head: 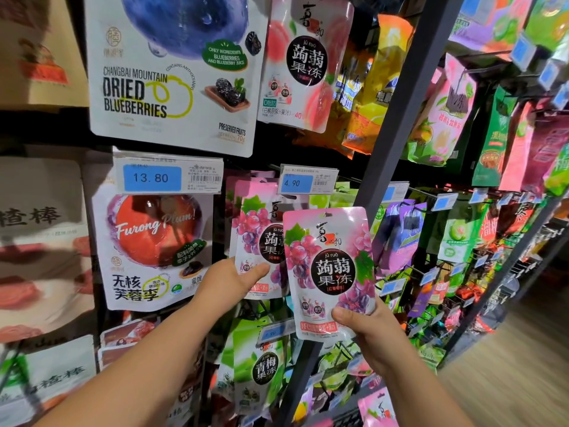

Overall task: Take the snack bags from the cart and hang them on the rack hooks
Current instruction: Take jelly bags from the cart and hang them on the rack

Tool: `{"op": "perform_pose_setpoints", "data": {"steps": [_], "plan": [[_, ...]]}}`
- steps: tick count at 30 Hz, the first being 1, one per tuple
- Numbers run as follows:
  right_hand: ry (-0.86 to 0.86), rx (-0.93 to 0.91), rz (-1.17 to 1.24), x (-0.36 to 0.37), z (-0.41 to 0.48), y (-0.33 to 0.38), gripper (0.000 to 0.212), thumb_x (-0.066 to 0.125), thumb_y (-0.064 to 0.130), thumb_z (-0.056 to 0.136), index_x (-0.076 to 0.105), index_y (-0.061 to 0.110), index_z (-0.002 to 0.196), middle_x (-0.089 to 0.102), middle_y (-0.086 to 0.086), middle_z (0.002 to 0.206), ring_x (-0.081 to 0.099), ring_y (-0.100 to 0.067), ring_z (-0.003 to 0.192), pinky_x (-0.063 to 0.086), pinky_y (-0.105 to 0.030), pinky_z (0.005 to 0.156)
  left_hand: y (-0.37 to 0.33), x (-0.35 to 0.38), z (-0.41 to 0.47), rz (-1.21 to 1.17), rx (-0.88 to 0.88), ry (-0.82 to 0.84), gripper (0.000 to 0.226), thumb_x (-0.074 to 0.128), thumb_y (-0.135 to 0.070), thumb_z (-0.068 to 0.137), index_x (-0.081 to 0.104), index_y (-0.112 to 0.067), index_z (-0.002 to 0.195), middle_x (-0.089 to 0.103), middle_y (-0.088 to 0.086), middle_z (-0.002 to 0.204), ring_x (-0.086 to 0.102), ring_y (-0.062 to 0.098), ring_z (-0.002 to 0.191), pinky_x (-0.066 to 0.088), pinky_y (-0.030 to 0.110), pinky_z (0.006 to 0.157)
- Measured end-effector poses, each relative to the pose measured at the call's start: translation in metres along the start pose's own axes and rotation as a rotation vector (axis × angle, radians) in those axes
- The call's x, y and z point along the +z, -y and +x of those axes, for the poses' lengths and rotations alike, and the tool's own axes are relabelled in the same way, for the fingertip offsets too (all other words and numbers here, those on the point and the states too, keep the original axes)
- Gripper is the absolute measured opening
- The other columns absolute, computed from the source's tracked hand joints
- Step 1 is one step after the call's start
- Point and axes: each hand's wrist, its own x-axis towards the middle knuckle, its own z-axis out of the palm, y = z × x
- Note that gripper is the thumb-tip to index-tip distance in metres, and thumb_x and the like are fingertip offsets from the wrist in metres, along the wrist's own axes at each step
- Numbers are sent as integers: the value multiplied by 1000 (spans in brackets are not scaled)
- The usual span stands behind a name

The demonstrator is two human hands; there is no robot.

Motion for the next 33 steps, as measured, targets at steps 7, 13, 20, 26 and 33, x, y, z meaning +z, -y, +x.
{"op": "perform_pose_setpoints", "data": {"steps": [7,13,20,26,33], "plan": [[25,8,5,15,15,1,94,99,28,37,62,1,119,69,-25,113,67,-41,104,55,-48,89,6,-6,-2,-101,95,-219,35,61,-42,88,58,-22,116,62,-9,98,61,16,96,43,28,74],[43,-21,37,27,27,3,97,100,29,35,61,1,120,70,-23,112,68,-39,103,57,-43,83,-5,2,-25,-237,367,-366,45,65,-44,83,32,-30,110,49,-4,102,50,12,88,43,25,76],[96,-23,28,38,36,0,66,86,9,59,62,1,120,69,-24,113,67,-40,104,57,-42,83,-17,21,-26,-286,172,51,58,64,-59,79,40,-28,121,62,-9,115,60,10,105,49,28,86],[80,41,0,42,42,-2,79,95,31,50,64,4,117,71,-20,110,69,-37,102,57,-44,84,-20,24,-22,-289,83,3,72,74,-55,72,39,-26,128,57,-8,123,54,13,111,45,25,86],[-111,172,-124,51,67,-10,57,54,65,80,62,24,119,74,-5,108,69,-26,103,51,-50,97,-15,25,-6,-267,40,-78,77,74,-49,76,36,-16,134,55,2,132,54,19,114,44,29,87]]}}
